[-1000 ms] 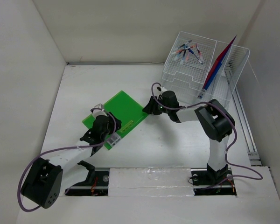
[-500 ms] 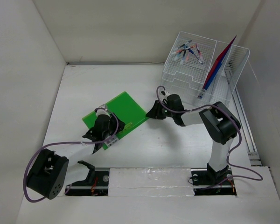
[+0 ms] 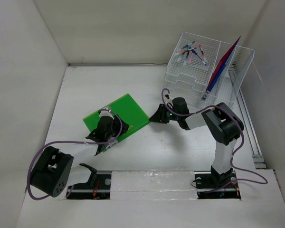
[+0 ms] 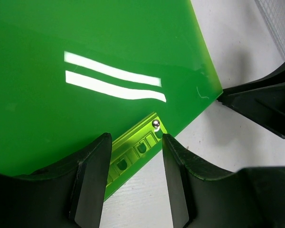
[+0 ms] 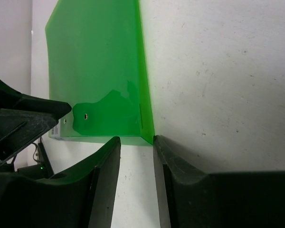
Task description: Organize the desk
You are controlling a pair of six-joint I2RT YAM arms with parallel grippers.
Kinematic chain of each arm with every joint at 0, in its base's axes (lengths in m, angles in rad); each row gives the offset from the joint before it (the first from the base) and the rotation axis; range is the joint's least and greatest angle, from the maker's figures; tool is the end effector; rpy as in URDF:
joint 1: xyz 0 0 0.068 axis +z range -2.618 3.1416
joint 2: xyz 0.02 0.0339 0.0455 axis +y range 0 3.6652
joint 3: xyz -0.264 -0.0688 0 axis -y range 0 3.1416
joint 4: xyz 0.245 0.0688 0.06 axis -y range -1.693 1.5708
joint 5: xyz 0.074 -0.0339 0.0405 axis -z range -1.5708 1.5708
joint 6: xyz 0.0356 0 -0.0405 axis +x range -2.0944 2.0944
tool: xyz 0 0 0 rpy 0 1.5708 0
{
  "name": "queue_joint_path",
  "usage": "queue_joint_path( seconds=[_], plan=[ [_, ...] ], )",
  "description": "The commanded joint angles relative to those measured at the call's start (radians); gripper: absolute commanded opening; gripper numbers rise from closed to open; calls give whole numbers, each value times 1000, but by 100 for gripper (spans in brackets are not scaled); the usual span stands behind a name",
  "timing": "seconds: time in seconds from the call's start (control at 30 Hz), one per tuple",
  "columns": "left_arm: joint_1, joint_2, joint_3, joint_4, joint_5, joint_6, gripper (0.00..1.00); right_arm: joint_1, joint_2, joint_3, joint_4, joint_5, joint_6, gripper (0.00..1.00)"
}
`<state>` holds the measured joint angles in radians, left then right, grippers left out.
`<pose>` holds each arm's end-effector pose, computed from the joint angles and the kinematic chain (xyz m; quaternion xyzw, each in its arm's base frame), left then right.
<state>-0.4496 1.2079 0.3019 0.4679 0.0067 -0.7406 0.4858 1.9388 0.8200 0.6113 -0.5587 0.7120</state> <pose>0.2015 -0.0975 0.1580 -0.1206 0.8352 -0.3031 0.4427 0.3157 0.1881 0.1150 -0.0454 0.8390 0.4710 0.2685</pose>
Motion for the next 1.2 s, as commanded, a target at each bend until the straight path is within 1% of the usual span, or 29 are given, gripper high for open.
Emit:
queue_joint_path(
  seconds=[0.0,0.13,0.23,0.4,0.43,0.47,0.53,0.57,0.67,0.77,0.83,0.97,1.1,1.17],
  plan=[
    [5,4,14,35,13,14,43,7,-14,21,70,-26,-11,40],
    [5,13,11,52,15,14,43,-3,21,47,79,-10,-2,41],
    [5,21,17,48,21,15,43,-3,61,60,134,-38,24,41],
    [5,30,11,66,33,7,43,31,92,91,140,-26,17,38],
    [5,31,13,67,35,7,43,43,95,96,139,-29,12,36],
    [5,32,8,72,32,7,43,43,101,103,125,-36,7,31],
    [5,35,2,86,30,4,42,43,97,97,125,-41,12,26],
    [5,36,5,84,36,3,42,43,91,91,137,-43,17,22],
    [5,41,9,84,36,7,42,43,81,85,146,-73,32,18],
    [5,47,11,95,41,6,42,34,66,70,156,-104,47,18],
    [5,51,17,91,45,7,42,34,58,68,150,-128,50,20],
    [5,48,13,100,38,7,42,34,40,24,149,-136,47,30],
    [5,53,17,104,41,10,42,34,54,-4,162,-156,53,30],
    [5,64,26,107,53,7,42,34,58,-19,199,-158,69,25]
  ],
)
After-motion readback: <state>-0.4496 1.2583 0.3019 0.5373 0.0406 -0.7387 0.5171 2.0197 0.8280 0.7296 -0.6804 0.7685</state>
